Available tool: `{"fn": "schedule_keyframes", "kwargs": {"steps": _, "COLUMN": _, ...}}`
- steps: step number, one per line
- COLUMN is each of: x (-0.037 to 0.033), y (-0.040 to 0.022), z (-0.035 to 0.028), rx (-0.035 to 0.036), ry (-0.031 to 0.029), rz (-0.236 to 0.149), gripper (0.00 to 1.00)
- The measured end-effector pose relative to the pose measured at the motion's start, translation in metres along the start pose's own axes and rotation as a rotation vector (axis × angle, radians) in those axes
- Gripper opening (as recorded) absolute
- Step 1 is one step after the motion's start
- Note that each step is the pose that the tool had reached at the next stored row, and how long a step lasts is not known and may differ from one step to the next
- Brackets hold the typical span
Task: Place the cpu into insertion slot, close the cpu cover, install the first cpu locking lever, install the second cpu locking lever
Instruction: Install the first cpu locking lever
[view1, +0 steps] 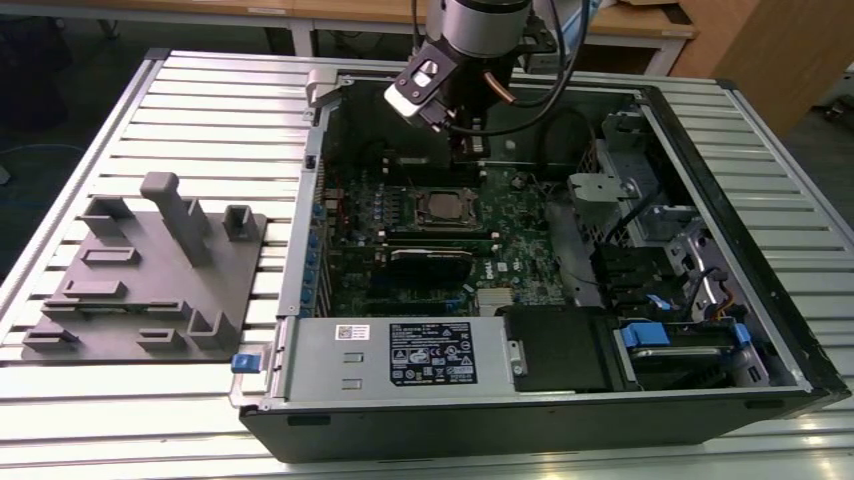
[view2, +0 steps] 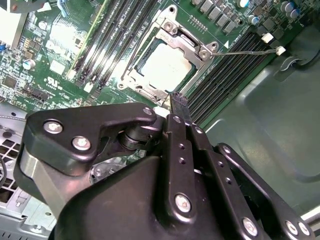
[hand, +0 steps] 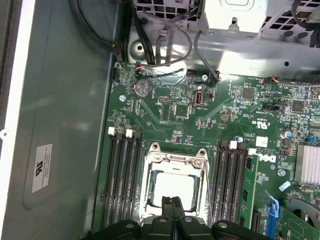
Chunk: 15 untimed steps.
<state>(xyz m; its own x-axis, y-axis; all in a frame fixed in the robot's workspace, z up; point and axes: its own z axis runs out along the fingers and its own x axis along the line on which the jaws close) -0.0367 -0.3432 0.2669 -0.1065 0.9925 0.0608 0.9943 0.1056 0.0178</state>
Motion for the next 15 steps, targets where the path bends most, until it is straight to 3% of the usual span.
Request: {"fn": "schedule_keyframes", "kwargs": {"steps": 15, "x": 0.0000, "y": 0.0000, "z": 0.0000, "rx": 0.0014, "ry": 0.0004, "rz": -0.024, "gripper": 0.11}}
